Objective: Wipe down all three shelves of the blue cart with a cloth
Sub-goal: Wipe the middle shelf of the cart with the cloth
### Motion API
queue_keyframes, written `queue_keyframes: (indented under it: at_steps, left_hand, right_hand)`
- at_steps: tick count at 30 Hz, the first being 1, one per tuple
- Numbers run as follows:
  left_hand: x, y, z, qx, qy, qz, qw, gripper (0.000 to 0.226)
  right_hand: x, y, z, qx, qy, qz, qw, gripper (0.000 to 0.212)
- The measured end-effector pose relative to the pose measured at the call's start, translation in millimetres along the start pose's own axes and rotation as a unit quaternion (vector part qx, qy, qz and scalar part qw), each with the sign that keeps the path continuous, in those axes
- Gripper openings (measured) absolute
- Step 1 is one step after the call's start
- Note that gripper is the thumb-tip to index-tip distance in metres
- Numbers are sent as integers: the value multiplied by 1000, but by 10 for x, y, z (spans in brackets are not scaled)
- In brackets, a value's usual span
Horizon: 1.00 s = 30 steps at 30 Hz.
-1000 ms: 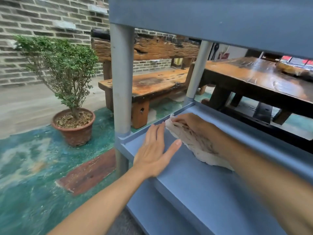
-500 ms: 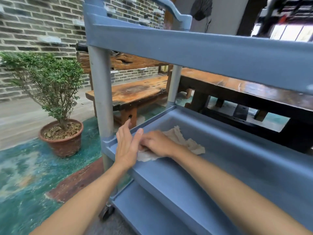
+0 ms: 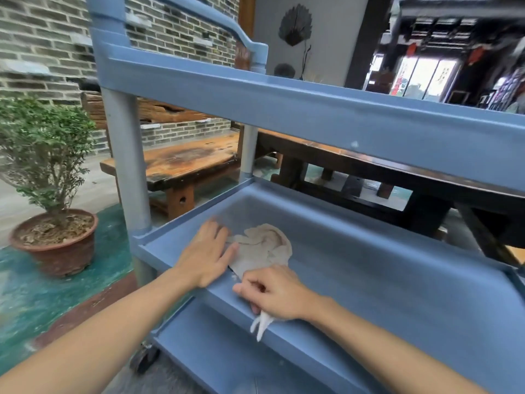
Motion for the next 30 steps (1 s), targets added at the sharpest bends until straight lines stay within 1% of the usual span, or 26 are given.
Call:
queue_keyframes:
  at_steps: [2,3,6,8,10,12,14,16,18,20,21,22,23,25,26,27,28,29,30]
  left_hand:
    - [68,-20,272,18,-37,-12,999,62]
    - [105,-83,419,28,-54,-34,998,60]
    - [146,-395,740,14,-63,-146,987,52]
    - [132,-623,977,10,-53,-215,975,57]
    - [121,-730,1059,14,-35,-230,972,62]
    - [114,-791,1269,3,-50,-227,973,63]
    - [97,-866,1525,-13,-86,-224,971,62]
    - [82,-937,1786,-25,-118,-219,968,62]
    - [68,-1053,2052,-27,-147,-227,962,64]
    - [55,-1180,2343,-17,-174,-239,955,67]
    - [50,-1247,2486,-11,-185,-246,952,68]
    - [47,-1304,2635,-7,-196,-249,948,69]
    - [43,-1357,2789,-8,-208,-250,946,70]
    - [46,-1461,3052,-13,-220,-256,941,71]
    - [59,-1507,3145,-8,-218,-259,941,71]
    - [88,-1548,3216,0,-214,-259,942,71]
    - [126,-1569,3268,7,-210,-254,944,70]
    - [160,-1571,3306,14,-208,-247,946,68]
    - [205,-1573,3329,18,-204,-240,949,66]
  right_hand:
    - [-167,6,100,23,-20,-36,999,42]
    - [-254,13,150,30,-29,-55,998,44]
    - [-498,26,320,55,-69,-108,990,52]
    - [-712,97,493,51,-90,-107,989,59]
    - [-819,179,595,-19,-81,-85,993,60]
    - [-991,305,771,-94,-91,-57,990,54]
    - [-1199,437,1000,-121,-131,-44,983,54]
    - [-1419,548,1253,-131,-193,-43,971,61]
    - [-1660,688,1521,-154,-268,-48,950,72]
    - [-1923,856,1822,-137,-347,-37,927,84]
    - [-2052,935,1968,-137,-380,-31,914,87]
    - [-2165,1018,2088,-158,-409,-31,898,86]
    - [-2237,1079,2195,-199,-422,-43,883,81]
    - [-2296,1119,2409,-322,-412,-110,845,51]
    - [-2325,1123,2523,-356,-417,-148,823,47]
    - [-2342,1136,2649,-358,-433,-164,810,53]
    - [-2376,1187,2782,-345,-461,-164,801,61]
    - [-2365,1249,2874,-336,-490,-148,791,68]
    - [-2310,1295,2965,-337,-514,-133,778,69]
Point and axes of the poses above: each hand's wrist, its own x-axis towards the middle knuckle, its own y-axis out of the back of the hand, z = x × y, the point moved 10 cm from there along x, towards the middle knuckle
